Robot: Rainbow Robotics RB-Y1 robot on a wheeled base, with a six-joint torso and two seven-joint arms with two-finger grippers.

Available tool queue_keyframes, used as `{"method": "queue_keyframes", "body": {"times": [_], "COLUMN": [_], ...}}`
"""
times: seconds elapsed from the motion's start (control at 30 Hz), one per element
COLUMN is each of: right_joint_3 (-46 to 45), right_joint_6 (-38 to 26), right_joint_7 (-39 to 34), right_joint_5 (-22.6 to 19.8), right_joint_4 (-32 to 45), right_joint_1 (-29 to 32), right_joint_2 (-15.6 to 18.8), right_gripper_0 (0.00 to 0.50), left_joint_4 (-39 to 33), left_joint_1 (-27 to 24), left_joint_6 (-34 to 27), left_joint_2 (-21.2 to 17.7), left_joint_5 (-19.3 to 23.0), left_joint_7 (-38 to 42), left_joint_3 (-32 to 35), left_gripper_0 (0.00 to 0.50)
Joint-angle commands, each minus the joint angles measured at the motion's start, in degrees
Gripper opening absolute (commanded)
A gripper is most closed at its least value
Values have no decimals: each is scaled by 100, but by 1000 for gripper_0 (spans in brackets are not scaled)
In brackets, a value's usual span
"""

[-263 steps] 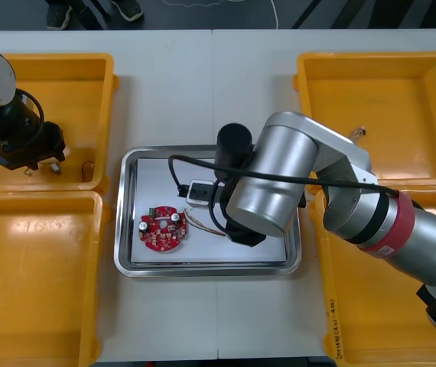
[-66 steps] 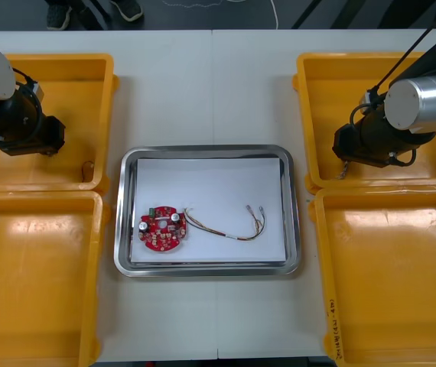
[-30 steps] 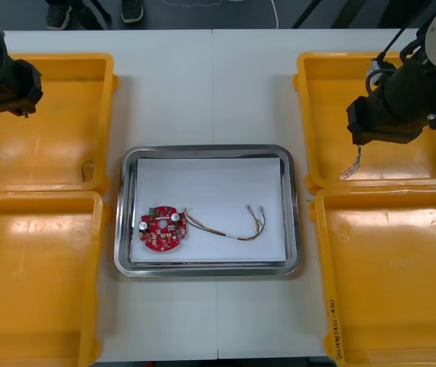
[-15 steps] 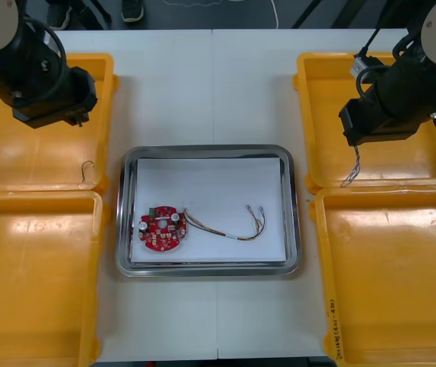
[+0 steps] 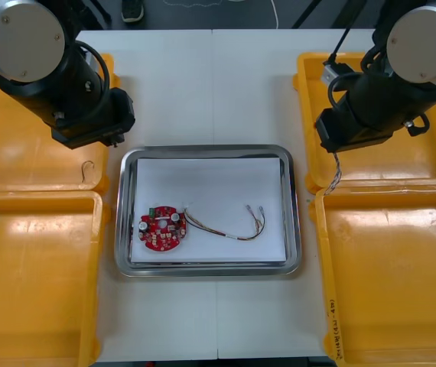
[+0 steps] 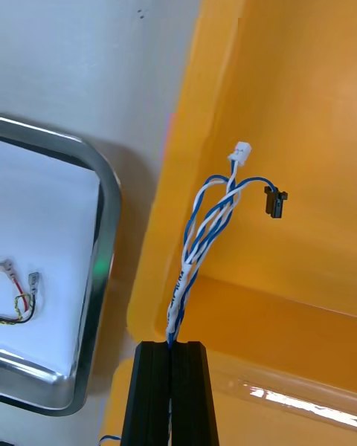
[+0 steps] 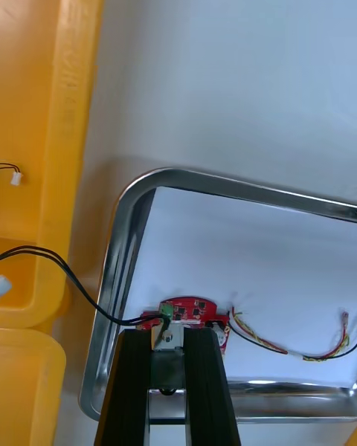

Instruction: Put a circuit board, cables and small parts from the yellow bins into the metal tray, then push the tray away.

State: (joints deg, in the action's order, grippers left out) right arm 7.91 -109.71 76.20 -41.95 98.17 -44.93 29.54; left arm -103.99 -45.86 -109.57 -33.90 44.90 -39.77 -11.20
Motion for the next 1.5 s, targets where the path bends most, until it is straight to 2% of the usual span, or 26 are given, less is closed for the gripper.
{"method": "queue_keyframes", "body": {"times": [0.03,0.2,0.37,0.47,0.73,1.03,1.27,1.5], "right_joint_3": [123,361,466,466,466,378,361,361], "right_joint_6": [-29,-24,-29,-29,-29,-29,-29,-29], "right_joint_7": [-158,-175,-193,-175,-175,-149,-175,-184], "right_joint_5": [11,143,178,169,292,424,468,486], "right_joint_4": [246,325,360,369,387,395,395,395], "right_joint_1": [-218,-218,-209,-218,-209,-209,-218,-209], "right_joint_2": [-221,-247,-247,-247,-247,-247,-256,-247], "right_gripper_0": [0,0,0,0,0,0,0,0], "left_joint_4": [-385,-385,-376,-350,-139,134,573,811], "left_joint_1": [147,314,701,798,798,789,727,692], "left_joint_6": [-43,-43,-43,-43,146,462,779,990], "left_joint_2": [77,419,833,982,1017,1175,1457,1571], "left_joint_5": [-271,-720,-1476,-1766,-1792,-1854,-2144,-2179], "left_joint_7": [75,57,-22,-84,-84,-277,-620,-769], "left_joint_3": [-40,-84,-189,-321,-699,-708,-708,-708], "left_gripper_0": [0,0,0,0,0,0,0,0]}}
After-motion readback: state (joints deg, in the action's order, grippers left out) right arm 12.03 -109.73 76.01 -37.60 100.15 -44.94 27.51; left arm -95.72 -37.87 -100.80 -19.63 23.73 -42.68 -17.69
